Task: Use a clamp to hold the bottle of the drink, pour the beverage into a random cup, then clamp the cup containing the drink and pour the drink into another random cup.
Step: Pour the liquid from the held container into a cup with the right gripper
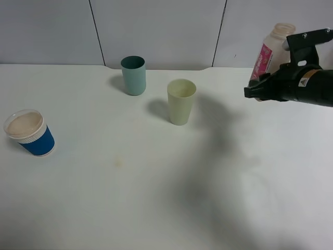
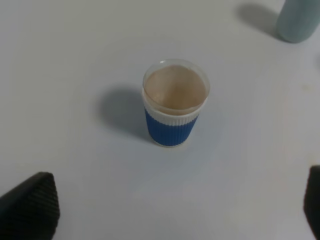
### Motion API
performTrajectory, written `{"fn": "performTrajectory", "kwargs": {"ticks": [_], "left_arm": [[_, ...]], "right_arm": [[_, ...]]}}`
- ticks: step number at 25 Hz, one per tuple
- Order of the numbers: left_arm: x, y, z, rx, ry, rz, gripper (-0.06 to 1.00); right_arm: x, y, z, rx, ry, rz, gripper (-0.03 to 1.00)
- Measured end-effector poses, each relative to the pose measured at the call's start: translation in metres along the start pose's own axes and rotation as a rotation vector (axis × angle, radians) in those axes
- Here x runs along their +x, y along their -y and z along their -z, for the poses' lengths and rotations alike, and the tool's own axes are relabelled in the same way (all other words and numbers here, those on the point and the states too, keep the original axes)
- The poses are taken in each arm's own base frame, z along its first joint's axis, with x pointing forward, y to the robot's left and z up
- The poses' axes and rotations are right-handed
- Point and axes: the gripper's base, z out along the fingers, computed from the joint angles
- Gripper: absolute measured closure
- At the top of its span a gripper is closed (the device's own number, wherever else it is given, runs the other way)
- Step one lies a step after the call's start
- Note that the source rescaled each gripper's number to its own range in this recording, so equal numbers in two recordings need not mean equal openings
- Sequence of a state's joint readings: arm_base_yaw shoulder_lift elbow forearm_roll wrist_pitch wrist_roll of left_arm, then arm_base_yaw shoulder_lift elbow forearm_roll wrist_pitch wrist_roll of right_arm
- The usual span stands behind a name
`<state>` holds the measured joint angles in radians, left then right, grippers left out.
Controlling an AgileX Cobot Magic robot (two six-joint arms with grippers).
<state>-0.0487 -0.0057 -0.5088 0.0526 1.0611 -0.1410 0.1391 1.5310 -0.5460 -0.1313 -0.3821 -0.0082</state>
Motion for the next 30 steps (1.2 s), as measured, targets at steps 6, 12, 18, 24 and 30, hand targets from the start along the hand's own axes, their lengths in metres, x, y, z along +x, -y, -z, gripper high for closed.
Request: {"fn": "performTrajectory", "kwargs": {"ticks": [6,12,18,24,30], "left_arm": [[0.000,0.000,0.000,0.000,0.000,0.000,-0.03],[0.000,0.000,0.000,0.000,0.000,0.000,-0.03],[0.000,0.000,0.000,0.000,0.000,0.000,-0.03],[0.000,0.000,0.000,0.000,0.000,0.000,-0.03],[0.000,0.000,0.000,0.000,0.000,0.000,-0.03]], "right_arm": [[-0.035,-0.010,-0.012,-0.042,-0.035,0.137,0.97],[-0.040,-0.017,-0.021,-0.067,-0.065,0.198,0.97],[-0.046,-0.025,-0.038,-0.097,-0.099,0.307,0.97],[-0.046,-0.030,-0.054,-0.123,-0.119,0.422,0.97],[-0.053,-0.031,-0.059,-0.130,-0.097,0.501,0.97]]}}
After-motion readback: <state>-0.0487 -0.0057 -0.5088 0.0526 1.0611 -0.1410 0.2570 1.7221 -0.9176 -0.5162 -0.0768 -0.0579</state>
